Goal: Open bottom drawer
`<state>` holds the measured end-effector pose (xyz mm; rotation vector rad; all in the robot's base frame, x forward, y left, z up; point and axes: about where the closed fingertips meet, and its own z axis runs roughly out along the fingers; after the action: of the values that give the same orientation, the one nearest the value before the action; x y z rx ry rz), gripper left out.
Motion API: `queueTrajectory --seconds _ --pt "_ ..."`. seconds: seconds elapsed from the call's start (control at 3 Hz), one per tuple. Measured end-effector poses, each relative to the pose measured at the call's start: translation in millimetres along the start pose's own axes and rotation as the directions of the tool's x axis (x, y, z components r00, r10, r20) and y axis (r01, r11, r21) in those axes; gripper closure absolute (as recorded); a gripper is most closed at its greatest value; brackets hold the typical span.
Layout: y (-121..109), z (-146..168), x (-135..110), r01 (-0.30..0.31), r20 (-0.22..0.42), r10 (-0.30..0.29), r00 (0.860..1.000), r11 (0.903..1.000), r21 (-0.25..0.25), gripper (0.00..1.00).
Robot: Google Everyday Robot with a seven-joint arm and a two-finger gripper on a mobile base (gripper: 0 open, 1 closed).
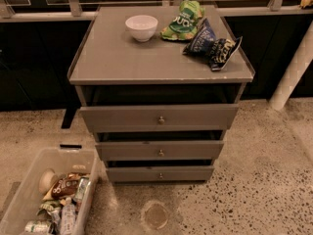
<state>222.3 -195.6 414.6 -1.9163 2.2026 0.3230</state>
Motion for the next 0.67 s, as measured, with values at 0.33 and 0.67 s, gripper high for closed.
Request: queueTrajectory --seconds 0.33,0.67 --pt "-69 -5 -17 0.049 0.016 -0.051 0.999 0.9926 0.111 0.0" --pt "-137 -15 -39 0.048 0.035 -0.056 0.998 0.98 0.193 0.0"
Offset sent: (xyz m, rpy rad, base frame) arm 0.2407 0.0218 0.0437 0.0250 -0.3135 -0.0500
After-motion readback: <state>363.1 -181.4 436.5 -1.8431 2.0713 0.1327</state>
